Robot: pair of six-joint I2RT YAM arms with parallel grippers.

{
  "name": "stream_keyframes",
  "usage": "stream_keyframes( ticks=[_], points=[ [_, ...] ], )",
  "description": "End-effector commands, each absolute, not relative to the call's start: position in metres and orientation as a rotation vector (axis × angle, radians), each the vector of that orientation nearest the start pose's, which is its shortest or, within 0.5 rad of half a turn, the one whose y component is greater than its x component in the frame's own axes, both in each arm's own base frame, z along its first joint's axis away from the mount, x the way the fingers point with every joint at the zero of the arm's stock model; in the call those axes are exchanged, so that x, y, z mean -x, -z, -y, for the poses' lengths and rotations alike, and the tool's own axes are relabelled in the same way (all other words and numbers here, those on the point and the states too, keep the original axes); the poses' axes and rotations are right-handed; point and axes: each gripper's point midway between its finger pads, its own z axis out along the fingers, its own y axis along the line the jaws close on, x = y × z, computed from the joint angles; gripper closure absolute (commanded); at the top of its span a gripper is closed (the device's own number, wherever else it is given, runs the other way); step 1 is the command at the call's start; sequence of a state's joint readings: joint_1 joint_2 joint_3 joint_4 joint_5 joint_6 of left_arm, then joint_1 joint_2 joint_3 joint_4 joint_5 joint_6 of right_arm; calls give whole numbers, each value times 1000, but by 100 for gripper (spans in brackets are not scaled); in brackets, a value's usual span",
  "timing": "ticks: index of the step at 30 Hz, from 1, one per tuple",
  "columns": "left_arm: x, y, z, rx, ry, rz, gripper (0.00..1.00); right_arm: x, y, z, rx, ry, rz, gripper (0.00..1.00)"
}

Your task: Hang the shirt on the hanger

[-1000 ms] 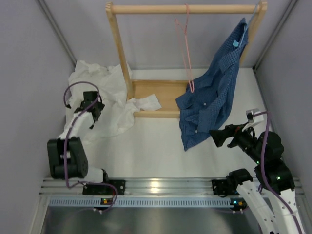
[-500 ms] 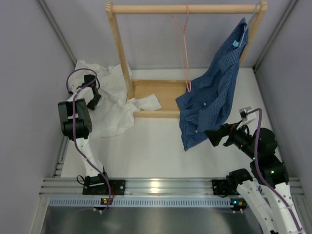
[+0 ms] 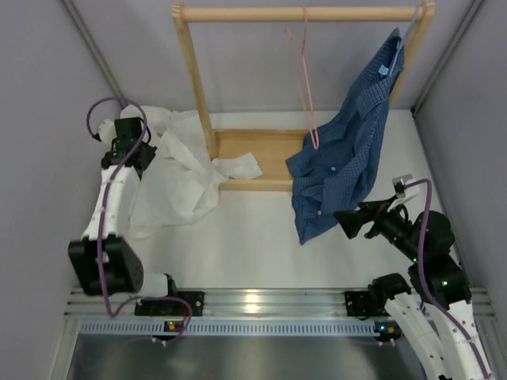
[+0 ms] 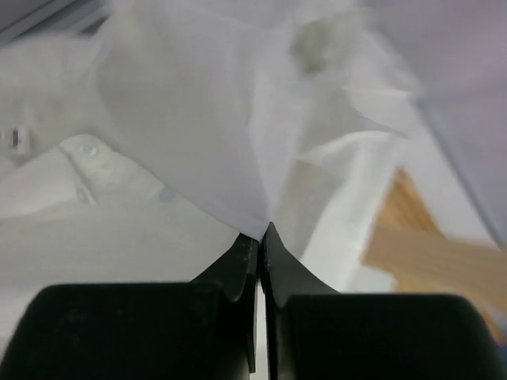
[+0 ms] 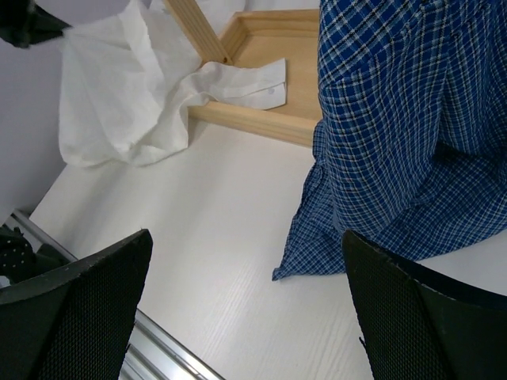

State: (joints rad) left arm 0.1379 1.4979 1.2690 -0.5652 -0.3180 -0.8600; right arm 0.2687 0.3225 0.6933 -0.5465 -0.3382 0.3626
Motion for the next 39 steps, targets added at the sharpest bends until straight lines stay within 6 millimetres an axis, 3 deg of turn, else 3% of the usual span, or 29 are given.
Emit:
stream_keyframes(
  ticks=[1, 2, 3, 5, 6, 7, 8, 9, 11, 12, 13, 14, 15, 17, 20, 21, 22, 23, 24, 25, 26, 28, 29, 30, 31, 33, 34, 37, 39],
  points=[
    [-370, -288, 5, 708, 197, -1919, 100, -176, -275, -123, 181, -747, -1736, 1],
    [-358, -299, 23, 603, 217, -1930, 100, -176, -277, -122, 179, -743, -1734, 0],
    [-332, -315, 63, 463, 330, -1940, 100, -176, -278, -121, 178, -737, -1732, 1],
    [-303, -324, 104, 319, 460, -1963, 100, -176, -282, -119, 174, -720, -1729, 1],
    [-276, -324, 138, 190, 570, -1983, 100, -176, -284, -118, 173, -712, -1727, 1],
    [-261, -322, 156, 134, 635, -2000, 100, -176, -290, -115, 161, -697, -1712, 1],
    [-248, -316, 170, 82, 673, -2016, 100, -175, -292, -112, 153, -688, -1709, 0],
    [-220, -301, 198, -48, 737, -2060, 100, -175, -294, -111, 144, -683, -1704, 1],
    [-196, -280, 222, -139, 761, -2109, 100, -173, -298, -108, 126, -674, -1686, 1],
    [-165, -269, 247, -267, 812, -2136, 100, -173, -299, -106, 117, -671, -1685, 1],
    [-152, -242, 259, -312, 777, -2190, 100, -172, -299, -105, 111, -670, -1681, 1],
    [-151, -230, 260, -306, 686, -2181, 100, -172, -299, -105, 106, -670, -1683, 1],
    [-125, -218, 276, -413, 694, -2191, 100, -172, -296, -105, 101, -670, -1691, 1],
    [-105, -194, 299, -481, 723, -2213, 100, -172, -291, -108, 109, -685, -1712, 1],
    [-65, -193, 338, -646, 919, -2162, 100, -171, -280, -116, 134, -726, -1746, 0],
    [-56, -195, 341, -678, 925, -2146, 100, -172, -275, -119, 152, -740, -1766, 0],
    [-57, -200, 342, -686, 909, -2121, 97, -168, -270, -127, 195, -781, -1782, 1],
    [-59, -205, 338, -673, 906, -2105, 86, -167, -268, -132, 217, -805, -1791, 1],
    [-64, -210, 333, -641, 892, -2087, 41, -165, -265, -137, 247, -832, -1800, 0],
    [-67, -216, 329, -615, 894, -2072, 10, -165, -261, -142, 266, -863, -1819, 1],
    [-71, -220, 322, -584, 885, -2064, 2, -160, -256, -151, 313, -925, -1822, 1],
    [-95, -232, 288, -396, 780, -2048, 2, -150, -245, -167, 375, -1053, -1839, 1],
    [-105, -234, 271, -311, 721, -2047, 2, -150, -249, -171, 398, -1085, -1808, 0],
    [-114, -226, 239, -266, 596, -2069, 2, -148, -248, -175, 406, -1121, -1805, 0],
    [-128, -229, 216, -76, 538, -2043, 2, -146, -247, -178, 420, -1149, -1797, 1],
    [-136, -224, 181, 74, 458, -2038, 2, -136, -245, -190, 499, -1226, -1767, 1],
    [-139, -216, 154, 166, 407, -2037, 2, -135, -245, -194, 525, -1229, -1765, 2],
    [-140, -201, 118, 376, 400, -2027, 2, -119, -238, -212, 678, -1207, -1790, 7],
    [-141, -195, 98, 387, 349, -2021, 2, -112, -245, -226, 765, -1136, -1765, 11]
  ],
)
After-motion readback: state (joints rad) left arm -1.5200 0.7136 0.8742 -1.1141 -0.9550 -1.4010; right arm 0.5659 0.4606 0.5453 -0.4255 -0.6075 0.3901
